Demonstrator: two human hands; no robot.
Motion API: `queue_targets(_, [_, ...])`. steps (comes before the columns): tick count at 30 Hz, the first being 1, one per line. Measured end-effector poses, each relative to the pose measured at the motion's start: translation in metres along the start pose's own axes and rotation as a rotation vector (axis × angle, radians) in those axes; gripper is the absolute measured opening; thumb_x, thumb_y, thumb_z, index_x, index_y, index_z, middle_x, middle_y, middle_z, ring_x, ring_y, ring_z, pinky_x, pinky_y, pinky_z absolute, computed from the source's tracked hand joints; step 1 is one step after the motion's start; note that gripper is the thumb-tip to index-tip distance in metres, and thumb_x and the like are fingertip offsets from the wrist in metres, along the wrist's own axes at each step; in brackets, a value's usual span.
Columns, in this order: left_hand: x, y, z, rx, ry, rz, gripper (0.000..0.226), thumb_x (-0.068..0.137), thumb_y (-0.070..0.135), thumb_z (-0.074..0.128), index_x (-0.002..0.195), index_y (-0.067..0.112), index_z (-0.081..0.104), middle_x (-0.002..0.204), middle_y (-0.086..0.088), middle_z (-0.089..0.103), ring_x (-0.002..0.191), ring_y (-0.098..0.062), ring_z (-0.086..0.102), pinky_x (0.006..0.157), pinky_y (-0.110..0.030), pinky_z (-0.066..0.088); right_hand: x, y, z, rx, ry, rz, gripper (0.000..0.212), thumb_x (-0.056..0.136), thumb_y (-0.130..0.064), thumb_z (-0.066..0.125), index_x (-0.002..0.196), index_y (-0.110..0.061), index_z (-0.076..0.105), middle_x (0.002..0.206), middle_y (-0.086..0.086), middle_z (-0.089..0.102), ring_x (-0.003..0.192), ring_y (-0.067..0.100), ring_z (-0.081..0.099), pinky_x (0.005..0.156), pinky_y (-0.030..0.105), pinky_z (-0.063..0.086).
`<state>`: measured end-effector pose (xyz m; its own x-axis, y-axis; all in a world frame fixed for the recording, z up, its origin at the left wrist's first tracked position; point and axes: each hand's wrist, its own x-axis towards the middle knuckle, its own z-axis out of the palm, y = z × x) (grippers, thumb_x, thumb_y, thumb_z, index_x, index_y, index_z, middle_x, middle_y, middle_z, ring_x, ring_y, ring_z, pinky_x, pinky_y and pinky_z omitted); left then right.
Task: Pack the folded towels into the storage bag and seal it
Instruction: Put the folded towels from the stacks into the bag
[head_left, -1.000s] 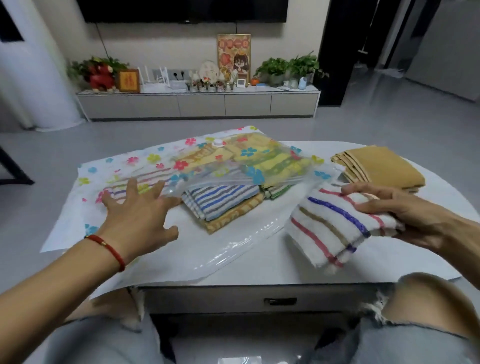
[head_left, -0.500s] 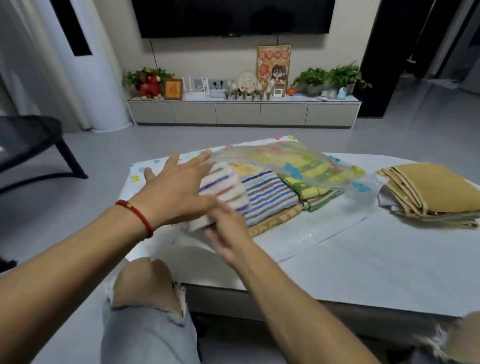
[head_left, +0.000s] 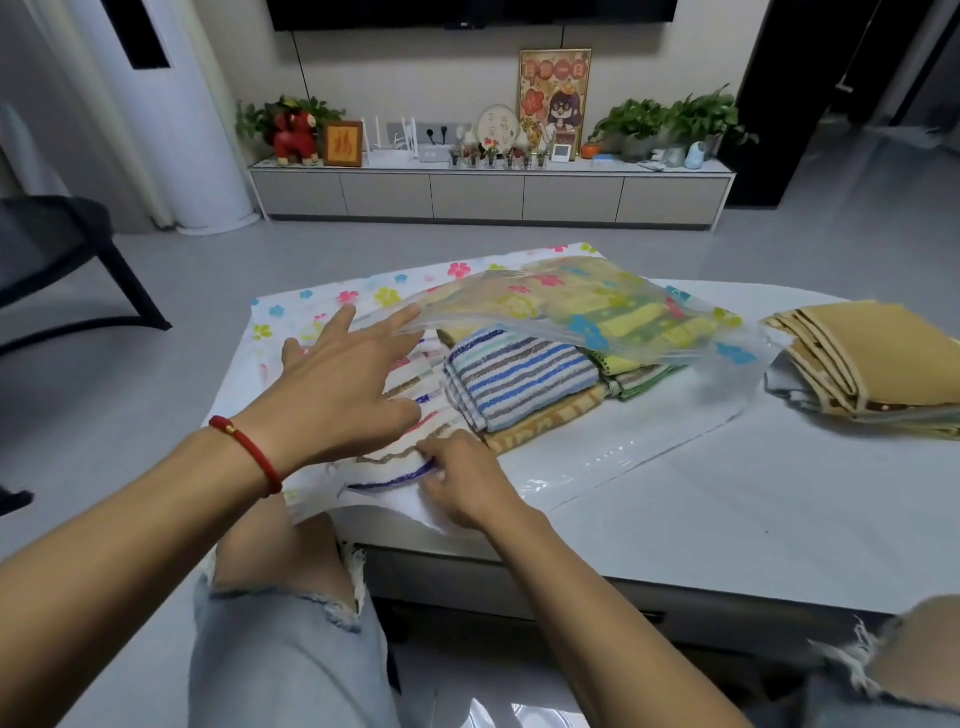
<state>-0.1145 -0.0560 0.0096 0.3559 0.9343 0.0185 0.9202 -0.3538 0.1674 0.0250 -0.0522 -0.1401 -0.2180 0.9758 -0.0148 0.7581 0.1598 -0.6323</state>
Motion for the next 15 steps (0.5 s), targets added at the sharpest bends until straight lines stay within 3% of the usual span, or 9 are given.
queue_targets(4, [-0.002, 0.003, 0.003, 0.032, 0.005, 0.007, 0.081, 0.076, 0.036, 0.056, 0.15, 0.043, 0.024, 0.161, 0.026, 0.001, 0.15, -0.028, 0.001, 0.109, -0.071, 0.02, 0.006, 0.0, -0.012, -0.019, -0.149, -0.059, 0.049, 0.093, -0.006, 0.051, 0.14, -0.018, 0.061, 0.139, 0.014, 0.061, 0.124, 0.034, 0.057, 0.104, 0.036, 0.045])
queue_targets(7, [0.003, 0.008, 0.01, 0.066, 0.034, 0.033, 0.082, 0.077, 0.039, 0.056, 0.15, 0.044, 0.021, 0.163, 0.019, 0.001, 0.15, -0.03, 0.001, 0.11, -0.071, 0.018, -0.011, 0.019, -0.035, 0.095, -0.153, -0.037, 0.054, 0.096, -0.012, 0.056, 0.148, -0.022, 0.053, 0.133, 0.009, 0.065, 0.111, 0.025, 0.064, 0.093, 0.03, 0.048])
queue_targets(9, [0.012, 0.017, 0.016, 0.106, 0.078, 0.073, 0.077, 0.08, 0.043, 0.055, 0.149, 0.045, 0.021, 0.164, 0.012, 0.003, 0.15, -0.031, 0.001, 0.112, -0.071, 0.016, -0.03, 0.042, -0.056, 0.141, -0.172, -0.021, 0.048, 0.098, -0.018, 0.059, 0.146, -0.023, 0.056, 0.125, 0.002, 0.067, 0.099, 0.017, 0.067, 0.086, 0.027, 0.051])
queue_targets(12, [0.033, 0.04, 0.026, 0.175, 0.124, 0.149, 0.071, 0.085, 0.05, 0.054, 0.149, 0.043, 0.025, 0.165, 0.006, 0.004, 0.15, -0.034, 0.002, 0.112, -0.072, 0.012, -0.064, 0.085, -0.099, 0.102, -0.224, 0.011, 0.038, 0.099, -0.024, 0.062, 0.136, -0.027, 0.064, 0.116, -0.006, 0.073, 0.087, 0.009, 0.072, 0.087, 0.027, 0.056])
queue_targets(15, [0.055, 0.069, 0.032, 0.249, 0.139, 0.216, 0.065, 0.086, 0.048, 0.055, 0.147, 0.039, 0.033, 0.165, 0.006, 0.006, 0.149, -0.036, 0.002, 0.11, -0.074, 0.013, -0.094, 0.13, -0.147, 0.072, -0.141, 0.091, 0.03, 0.098, -0.022, 0.063, 0.127, -0.027, 0.071, 0.104, -0.008, 0.077, 0.082, 0.006, 0.073, 0.083, 0.025, 0.056])
